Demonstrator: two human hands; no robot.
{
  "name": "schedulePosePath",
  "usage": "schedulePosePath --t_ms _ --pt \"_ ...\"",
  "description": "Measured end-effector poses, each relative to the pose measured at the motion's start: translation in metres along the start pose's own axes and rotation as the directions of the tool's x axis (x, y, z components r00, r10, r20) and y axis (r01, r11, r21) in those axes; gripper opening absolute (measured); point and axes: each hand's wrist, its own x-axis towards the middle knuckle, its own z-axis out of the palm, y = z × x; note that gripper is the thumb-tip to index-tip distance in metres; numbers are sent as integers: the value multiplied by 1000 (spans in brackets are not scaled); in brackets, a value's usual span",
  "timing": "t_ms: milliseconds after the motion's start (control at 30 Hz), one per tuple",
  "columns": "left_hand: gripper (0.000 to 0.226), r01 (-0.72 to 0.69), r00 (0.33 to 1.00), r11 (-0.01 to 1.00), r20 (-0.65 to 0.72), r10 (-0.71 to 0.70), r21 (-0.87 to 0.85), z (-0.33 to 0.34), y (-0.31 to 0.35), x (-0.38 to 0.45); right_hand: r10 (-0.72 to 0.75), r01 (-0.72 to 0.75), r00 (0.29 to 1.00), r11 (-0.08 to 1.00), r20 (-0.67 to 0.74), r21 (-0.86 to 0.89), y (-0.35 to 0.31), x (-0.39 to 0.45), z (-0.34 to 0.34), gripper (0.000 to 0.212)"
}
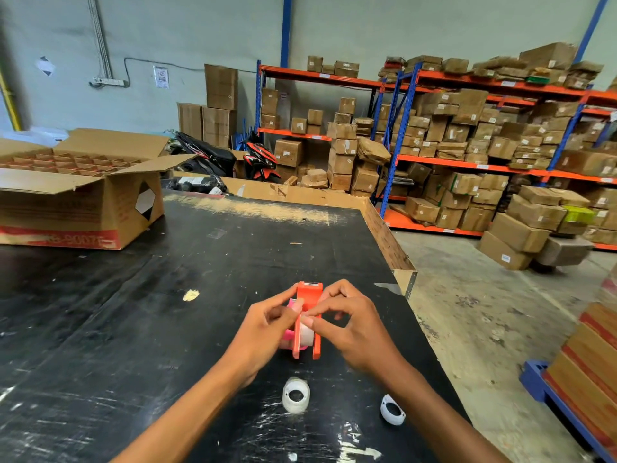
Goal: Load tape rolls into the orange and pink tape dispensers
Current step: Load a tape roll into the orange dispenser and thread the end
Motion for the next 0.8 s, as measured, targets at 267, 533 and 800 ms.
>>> schedulePosePath --t_ms 267,533,800 --pt "28 33 997 999 69 -34 20 -2 -2 -5 -126 127 992 982 13 -141 2 8 -5 6" --pt "40 57 989 998 135 -59 16 -4 -4 -11 73 -69 997 993 40 -91 -1 32 -17 11" --pt "70 15 987 996 156 -28 83 -10 -5 -10 193 -188 977 980 90 -62 -3 37 -17 18"
